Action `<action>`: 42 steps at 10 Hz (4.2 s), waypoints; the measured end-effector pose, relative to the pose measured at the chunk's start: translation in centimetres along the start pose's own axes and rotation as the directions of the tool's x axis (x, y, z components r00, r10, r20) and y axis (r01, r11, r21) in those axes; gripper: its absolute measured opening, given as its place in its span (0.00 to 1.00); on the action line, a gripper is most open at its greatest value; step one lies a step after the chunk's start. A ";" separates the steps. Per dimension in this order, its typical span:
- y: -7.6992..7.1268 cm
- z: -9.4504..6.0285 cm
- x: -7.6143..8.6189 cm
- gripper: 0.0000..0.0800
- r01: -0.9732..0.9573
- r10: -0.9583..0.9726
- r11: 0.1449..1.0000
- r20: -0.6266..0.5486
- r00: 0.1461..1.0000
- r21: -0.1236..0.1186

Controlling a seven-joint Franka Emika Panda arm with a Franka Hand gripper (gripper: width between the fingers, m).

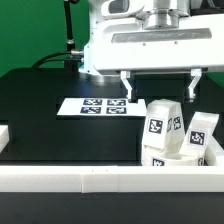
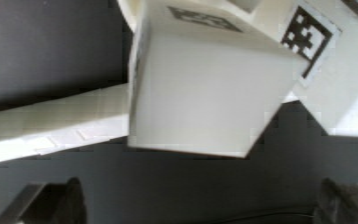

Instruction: Assemble stool

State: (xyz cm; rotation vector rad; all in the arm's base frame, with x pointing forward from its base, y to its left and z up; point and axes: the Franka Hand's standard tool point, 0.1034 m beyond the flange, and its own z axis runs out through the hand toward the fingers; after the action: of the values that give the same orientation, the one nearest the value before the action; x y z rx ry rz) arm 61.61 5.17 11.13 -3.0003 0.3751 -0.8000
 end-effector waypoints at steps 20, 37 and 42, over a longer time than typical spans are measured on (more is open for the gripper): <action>0.7 1.6 -2.4 0.42 -0.424 0.448 0.894 0.343 0.826 -0.147; -0.6 1.5 -2.7 0.65 -0.819 0.852 -0.514 -0.038 -0.523 -0.256; 0.8 -1.3 0.0 0.81 -0.969 0.985 -0.092 0.123 -0.122 -0.228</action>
Offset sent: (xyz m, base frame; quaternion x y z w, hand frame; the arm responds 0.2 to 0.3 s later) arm -0.0033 -0.0062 -0.0058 0.0007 -0.2734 0.0967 0.9570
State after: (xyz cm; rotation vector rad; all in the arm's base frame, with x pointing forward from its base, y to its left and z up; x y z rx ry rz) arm 60.76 4.47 12.23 -1.6365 2.2458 -0.1089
